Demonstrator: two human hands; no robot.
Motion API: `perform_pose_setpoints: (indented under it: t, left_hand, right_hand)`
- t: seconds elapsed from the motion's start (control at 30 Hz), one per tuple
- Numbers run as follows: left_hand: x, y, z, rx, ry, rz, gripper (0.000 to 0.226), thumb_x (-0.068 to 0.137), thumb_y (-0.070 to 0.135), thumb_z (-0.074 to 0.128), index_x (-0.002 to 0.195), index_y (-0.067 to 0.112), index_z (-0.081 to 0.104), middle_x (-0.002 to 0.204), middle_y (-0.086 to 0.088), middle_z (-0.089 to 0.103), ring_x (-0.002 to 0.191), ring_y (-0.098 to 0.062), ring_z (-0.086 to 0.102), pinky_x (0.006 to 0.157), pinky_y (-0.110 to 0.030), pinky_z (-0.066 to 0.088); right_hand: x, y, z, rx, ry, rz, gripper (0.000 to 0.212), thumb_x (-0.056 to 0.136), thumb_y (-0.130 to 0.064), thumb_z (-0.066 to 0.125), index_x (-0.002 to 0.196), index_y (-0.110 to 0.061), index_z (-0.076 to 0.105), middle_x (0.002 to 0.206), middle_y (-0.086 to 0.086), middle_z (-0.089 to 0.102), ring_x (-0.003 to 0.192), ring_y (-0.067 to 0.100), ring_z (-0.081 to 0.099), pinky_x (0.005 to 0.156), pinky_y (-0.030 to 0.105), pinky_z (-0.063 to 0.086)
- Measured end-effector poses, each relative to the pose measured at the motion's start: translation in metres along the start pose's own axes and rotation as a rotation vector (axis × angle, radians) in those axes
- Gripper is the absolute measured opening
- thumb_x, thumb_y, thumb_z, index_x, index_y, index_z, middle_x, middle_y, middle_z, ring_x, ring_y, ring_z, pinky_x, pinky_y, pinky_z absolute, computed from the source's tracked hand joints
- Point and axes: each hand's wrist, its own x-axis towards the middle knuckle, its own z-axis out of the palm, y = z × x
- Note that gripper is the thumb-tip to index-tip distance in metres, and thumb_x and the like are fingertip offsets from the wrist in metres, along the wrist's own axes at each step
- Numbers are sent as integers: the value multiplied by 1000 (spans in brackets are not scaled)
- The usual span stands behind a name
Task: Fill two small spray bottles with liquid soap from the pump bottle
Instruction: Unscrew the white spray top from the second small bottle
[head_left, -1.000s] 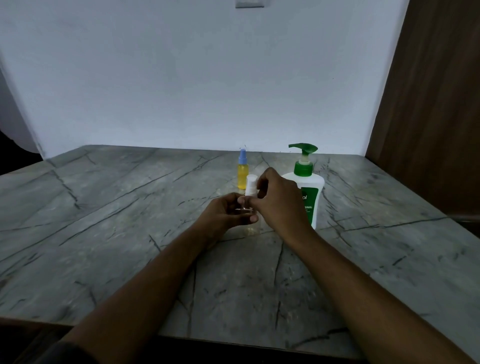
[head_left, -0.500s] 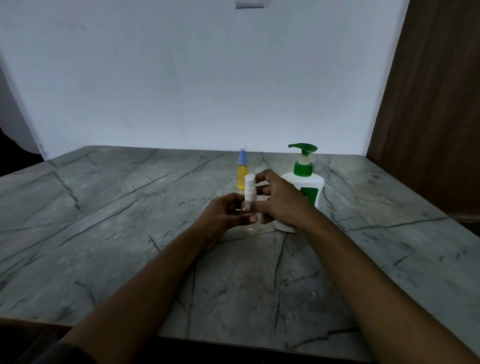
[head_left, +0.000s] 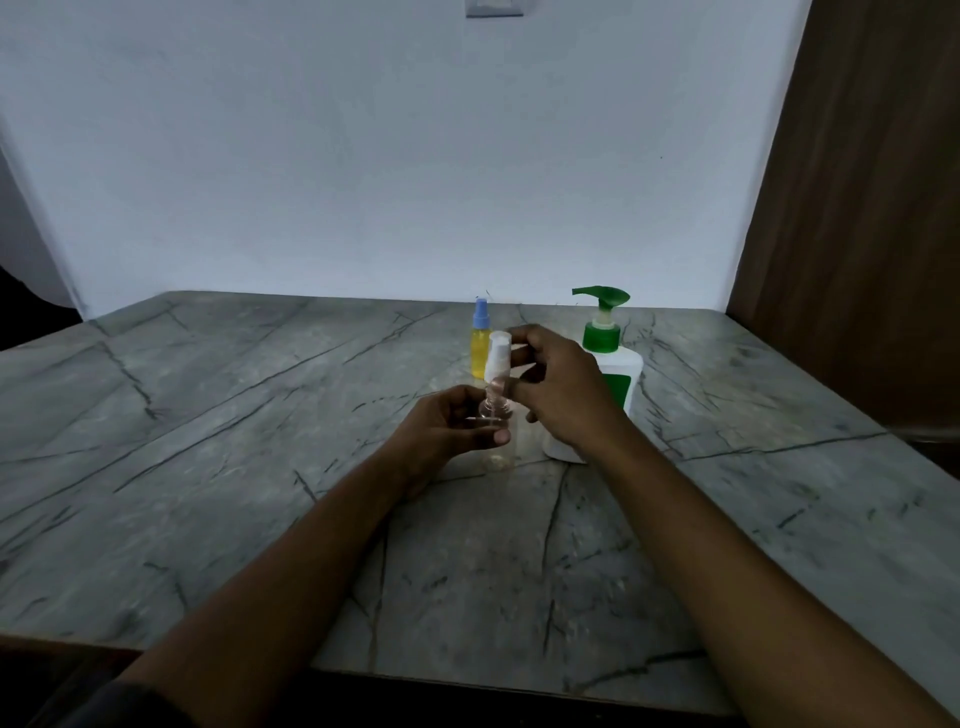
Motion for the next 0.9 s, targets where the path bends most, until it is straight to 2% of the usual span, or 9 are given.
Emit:
perform_pose_setpoints:
  t: [0.2,0.3,0.4,0.47,0.57,0.63,0.73,0.83,0.9]
  left_hand:
    - [-2,2,0,-3,-5,-1,35,71,-2,69,103,9,60,97,-1,70,95,-15,66,78,-23,52]
    - [-3,4,2,3,4,1,36,67,2,71,100,11,61,98,-1,70,96,-16,66,79,-24,53]
    - [-4,5,3,8,15,-9,34,71,-2,69,101,12,61,99,-2,70,96,-16,66,76,-22,52]
    - [-5,6,4,8,21,1,33,72,-4,68,102,10,61,98,-2,70,94,-15,66,74,-20,52]
    - [-8,8,7,22,42,15,35,73,-3,67,106,7,59,100,-4,68,92,-12,66,74,-19,52]
    - [-8,8,10,28,61,30,35,74,-3,68,106,8,59,101,-6,68,92,-12,66,76,-19,52]
    - [-9,7,14,39,87,46,35,71,1,71,101,13,60,101,-6,68,92,-11,67,77,-18,51]
    - [-8,5,15,35,128,58,42,62,14,74,102,16,61,101,-5,70,96,-15,66,85,-23,50]
    - [-8,3,15,7,152,64,43,61,15,74,102,15,61,99,-4,71,97,-17,66,87,-24,50]
  right_hand:
    - [3,-20,-7,78,41,-120,43,83,-13,70,122,-18,53,104,-2,65,93,11,64,79,38,57]
    - [10,-39,-20,125,68,-98,38,83,-13,71,118,-16,56,105,1,66,90,13,66,79,36,57]
    - [15,-59,-41,116,113,-84,33,81,-13,73,111,-18,59,97,-2,67,81,14,67,75,32,57]
    - [15,-67,-58,214,81,-12,31,79,-8,73,107,-14,60,89,2,67,79,21,68,71,33,58]
    - [6,-66,-83,386,-102,186,23,80,-1,70,100,-4,60,76,10,66,65,19,66,55,23,54]
    - [-4,-55,-96,384,-184,293,20,80,-3,71,97,-4,61,74,9,67,62,14,66,58,22,57]
    - [-20,-29,-114,377,-207,420,18,79,-6,71,95,-4,64,73,7,69,61,11,66,61,23,58]
    - [-35,0,-131,331,-193,541,17,79,-8,71,94,-6,63,73,5,68,60,12,64,55,22,56]
    - [-37,19,-138,265,-149,619,19,80,-7,72,97,-5,63,71,5,67,53,10,61,49,22,54]
